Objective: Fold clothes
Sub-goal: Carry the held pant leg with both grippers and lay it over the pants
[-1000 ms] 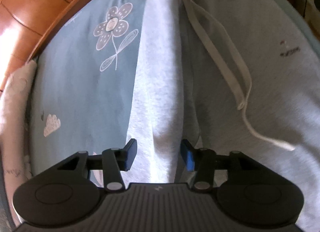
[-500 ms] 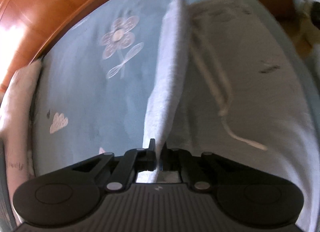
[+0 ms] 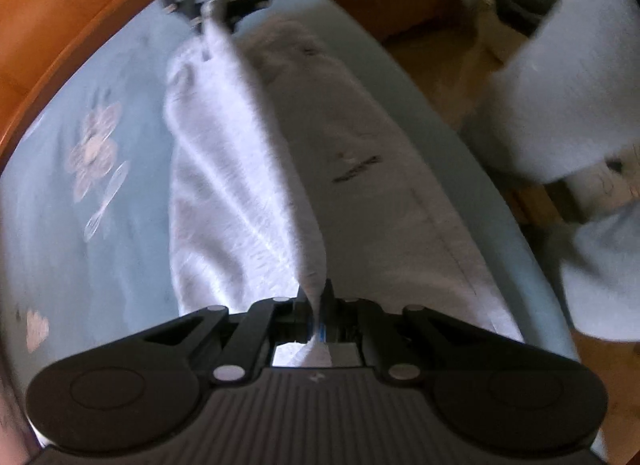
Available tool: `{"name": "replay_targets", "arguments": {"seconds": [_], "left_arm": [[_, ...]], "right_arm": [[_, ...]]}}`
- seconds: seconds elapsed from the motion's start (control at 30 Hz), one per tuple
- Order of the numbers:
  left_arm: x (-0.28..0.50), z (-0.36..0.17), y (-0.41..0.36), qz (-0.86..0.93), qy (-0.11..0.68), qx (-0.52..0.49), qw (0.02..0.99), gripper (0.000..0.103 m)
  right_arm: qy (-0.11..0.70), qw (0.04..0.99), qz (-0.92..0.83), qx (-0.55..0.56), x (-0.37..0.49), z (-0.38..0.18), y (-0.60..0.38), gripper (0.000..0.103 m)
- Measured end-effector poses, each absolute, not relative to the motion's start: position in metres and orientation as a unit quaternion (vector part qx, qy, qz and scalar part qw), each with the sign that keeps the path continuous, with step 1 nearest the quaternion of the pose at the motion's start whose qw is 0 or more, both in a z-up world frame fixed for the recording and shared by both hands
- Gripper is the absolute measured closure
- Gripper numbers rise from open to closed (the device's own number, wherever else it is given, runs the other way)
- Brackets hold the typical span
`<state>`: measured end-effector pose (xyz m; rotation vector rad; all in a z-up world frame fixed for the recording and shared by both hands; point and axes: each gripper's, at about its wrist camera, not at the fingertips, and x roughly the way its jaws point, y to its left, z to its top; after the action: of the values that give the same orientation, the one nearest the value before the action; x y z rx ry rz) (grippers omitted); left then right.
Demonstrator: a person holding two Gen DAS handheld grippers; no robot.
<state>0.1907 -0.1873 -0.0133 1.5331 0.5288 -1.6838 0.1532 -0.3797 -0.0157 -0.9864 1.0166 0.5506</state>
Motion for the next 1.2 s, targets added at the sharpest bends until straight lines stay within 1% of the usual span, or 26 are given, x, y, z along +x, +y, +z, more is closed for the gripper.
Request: {"name": "replay_targets", "arguments": {"seconds": [0.13,0.2,0.3,0.37,0.47,0.7,0.93,1.03,1.07,1.1,1.17,1.2], "left_arm": [[0.179,-0.030,-0.191,-0.671,0.211,0.608,0.369,0.102],[0.174,-0.036,-0.192,-0.673,0.204,0.613,0.361,0.102],[0.165,-0.041,-0.191,-0.676,0.191,0.621,0.348,0.102],[0.156,-0.048,-0.188,-0.678,0.165,0.635,0.331,0.102],[0.145,-0.058,-0.186,-0.684,0.142,0.644,0.310,0.102],[0.134,-0.073,-0.192,-0.700,0.126,0.644,0.282,0.102],[0.123,-0.088,-0.198,-0.714,0.109,0.643,0.254,0.102],[0.123,-0.094,-0.187,-0.714,0.115,0.643,0.253,0.101],[0.125,-0.097,-0.189,-0.713,0.119,0.642,0.254,0.101],[0.126,-0.099,-0.191,-0.713,0.122,0.642,0.255,0.101],[0.125,-0.100,-0.189,-0.711,0.121,0.642,0.258,0.101],[0.124,-0.101,-0.188,-0.711,0.121,0.642,0.260,0.101]], "right_arm": [[0.454,0.698,0.260,-0.490,0.136,-0.038,-0.373,0.094],[0.456,0.687,0.260,-0.502,0.130,-0.050,-0.369,0.094],[0.440,0.664,0.251,-0.550,0.115,-0.071,-0.362,0.094],[0.427,0.649,0.239,-0.583,0.106,-0.086,-0.357,0.093],[0.428,0.642,0.229,-0.593,0.099,-0.104,-0.352,0.093],[0.426,0.639,0.193,-0.611,0.094,-0.099,-0.361,0.093],[0.445,0.633,0.190,-0.604,0.091,-0.108,-0.360,0.093],[0.451,0.630,0.192,-0.603,0.092,-0.113,-0.358,0.091],[0.451,0.627,0.194,-0.606,0.091,-0.116,-0.357,0.084],[0.449,0.624,0.194,-0.610,0.090,-0.118,-0.356,0.081],[0.443,0.617,0.194,-0.620,0.087,-0.121,-0.355,0.076],[0.446,0.618,0.193,-0.618,0.086,-0.121,-0.354,0.076]]}}
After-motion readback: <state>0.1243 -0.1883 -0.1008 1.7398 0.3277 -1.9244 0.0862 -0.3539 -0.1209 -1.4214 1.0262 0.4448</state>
